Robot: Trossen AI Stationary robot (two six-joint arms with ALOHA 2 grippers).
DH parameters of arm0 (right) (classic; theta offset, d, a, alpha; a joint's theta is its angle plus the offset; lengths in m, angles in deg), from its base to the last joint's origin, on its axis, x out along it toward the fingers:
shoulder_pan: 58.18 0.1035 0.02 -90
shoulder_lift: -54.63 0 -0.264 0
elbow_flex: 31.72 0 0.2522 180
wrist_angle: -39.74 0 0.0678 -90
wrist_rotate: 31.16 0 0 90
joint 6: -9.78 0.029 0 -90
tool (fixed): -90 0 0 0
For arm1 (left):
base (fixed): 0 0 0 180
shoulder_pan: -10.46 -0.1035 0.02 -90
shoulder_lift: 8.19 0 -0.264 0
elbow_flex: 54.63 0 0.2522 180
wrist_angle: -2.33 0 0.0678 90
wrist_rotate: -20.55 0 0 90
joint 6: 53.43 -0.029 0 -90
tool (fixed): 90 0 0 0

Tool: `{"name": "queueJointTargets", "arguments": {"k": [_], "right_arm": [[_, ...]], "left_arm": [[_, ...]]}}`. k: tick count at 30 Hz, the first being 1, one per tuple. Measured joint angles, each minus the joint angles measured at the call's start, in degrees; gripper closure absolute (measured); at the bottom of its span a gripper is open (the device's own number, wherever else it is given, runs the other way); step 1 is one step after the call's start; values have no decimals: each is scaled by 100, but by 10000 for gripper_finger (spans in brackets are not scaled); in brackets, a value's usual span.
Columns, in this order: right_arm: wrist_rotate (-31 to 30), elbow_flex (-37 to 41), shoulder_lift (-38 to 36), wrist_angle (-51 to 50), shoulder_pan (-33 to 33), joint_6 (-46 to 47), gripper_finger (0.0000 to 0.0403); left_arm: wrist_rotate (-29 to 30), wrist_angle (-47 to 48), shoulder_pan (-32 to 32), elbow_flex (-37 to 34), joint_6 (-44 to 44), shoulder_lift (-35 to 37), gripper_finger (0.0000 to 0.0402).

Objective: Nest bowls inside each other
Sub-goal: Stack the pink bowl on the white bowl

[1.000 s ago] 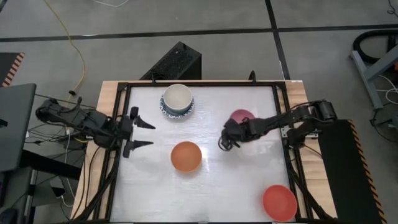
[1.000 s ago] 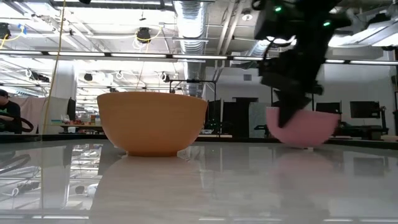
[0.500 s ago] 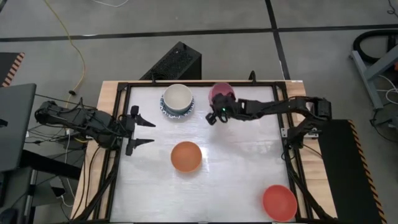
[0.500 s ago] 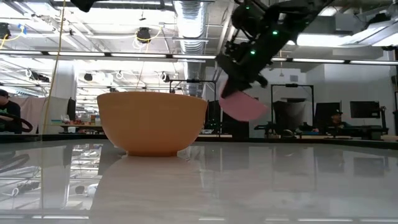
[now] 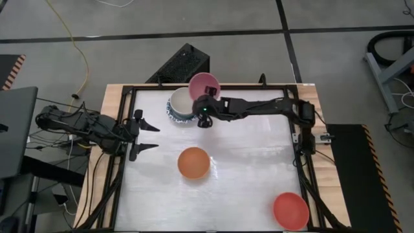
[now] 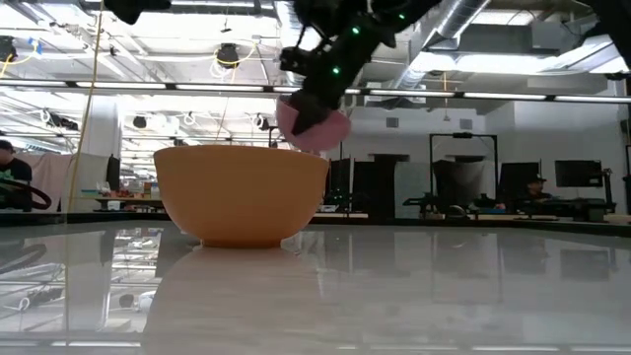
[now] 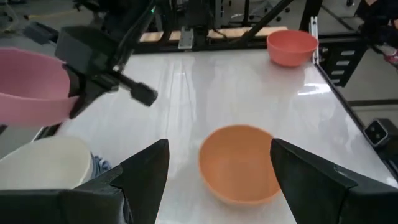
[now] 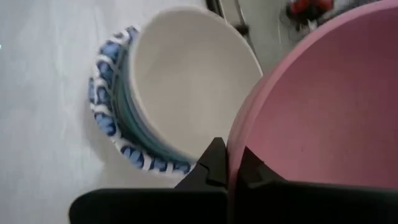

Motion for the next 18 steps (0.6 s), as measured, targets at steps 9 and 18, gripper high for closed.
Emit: {"name": "queueJointTargets", "arguments": {"k": [9, 18], "right_arm": [[1843, -484, 142, -64, -145, -1726, 396], [2878, -475, 146, -122, -597, -1342, 396]], "left_arm": [[-59, 188, 2, 0, 202, 320, 132], [-50, 188, 2, 0, 312, 389, 132]]}}
